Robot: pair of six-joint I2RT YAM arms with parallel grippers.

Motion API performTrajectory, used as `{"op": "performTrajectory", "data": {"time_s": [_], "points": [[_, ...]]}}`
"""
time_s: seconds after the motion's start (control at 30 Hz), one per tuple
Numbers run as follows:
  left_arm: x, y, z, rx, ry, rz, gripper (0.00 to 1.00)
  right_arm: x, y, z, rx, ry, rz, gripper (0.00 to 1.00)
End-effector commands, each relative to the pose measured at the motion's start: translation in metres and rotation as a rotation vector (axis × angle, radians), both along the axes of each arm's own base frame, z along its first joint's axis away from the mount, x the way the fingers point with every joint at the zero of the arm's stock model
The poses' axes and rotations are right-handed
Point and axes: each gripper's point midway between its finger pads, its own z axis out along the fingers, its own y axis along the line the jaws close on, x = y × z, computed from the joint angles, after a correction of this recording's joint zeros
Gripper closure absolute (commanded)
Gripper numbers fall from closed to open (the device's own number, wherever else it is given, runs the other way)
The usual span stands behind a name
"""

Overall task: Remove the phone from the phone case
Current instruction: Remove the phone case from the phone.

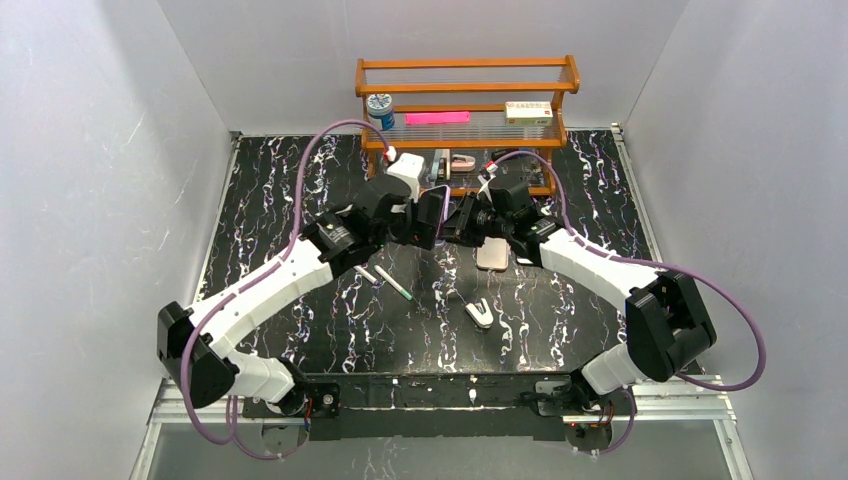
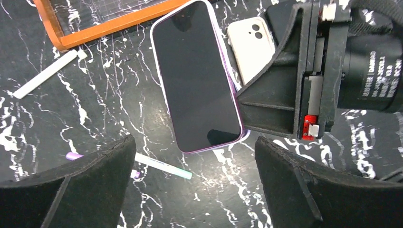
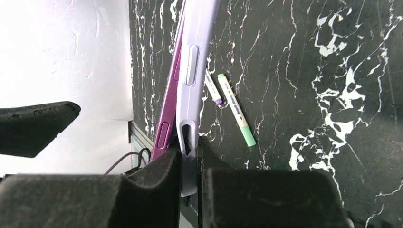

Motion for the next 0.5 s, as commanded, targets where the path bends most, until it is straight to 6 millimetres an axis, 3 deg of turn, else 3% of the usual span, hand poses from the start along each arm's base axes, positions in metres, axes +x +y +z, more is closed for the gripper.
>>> {"op": "performTrajectory", "data": {"time_s": [0.0, 0.33, 0.47], "points": [[0.000, 0.005, 0.004, 0.188, -0.084, -0.002, 0.10, 0.009, 0.017, 0.048, 0.108, -0.058, -0.010, 0.99], [-0.006, -0.010, -0.010, 0.387, -0.146, -0.041, 0.37, 0.005, 0.022, 0.052, 0.134, -0.027, -0.005, 0.99], [-0.008, -0.012, -0.016, 0.445, -0.160, -0.058, 0.42, 0.003, 0.023, 0.053, 0.140, -0.021, -0.005, 0.99]]}}
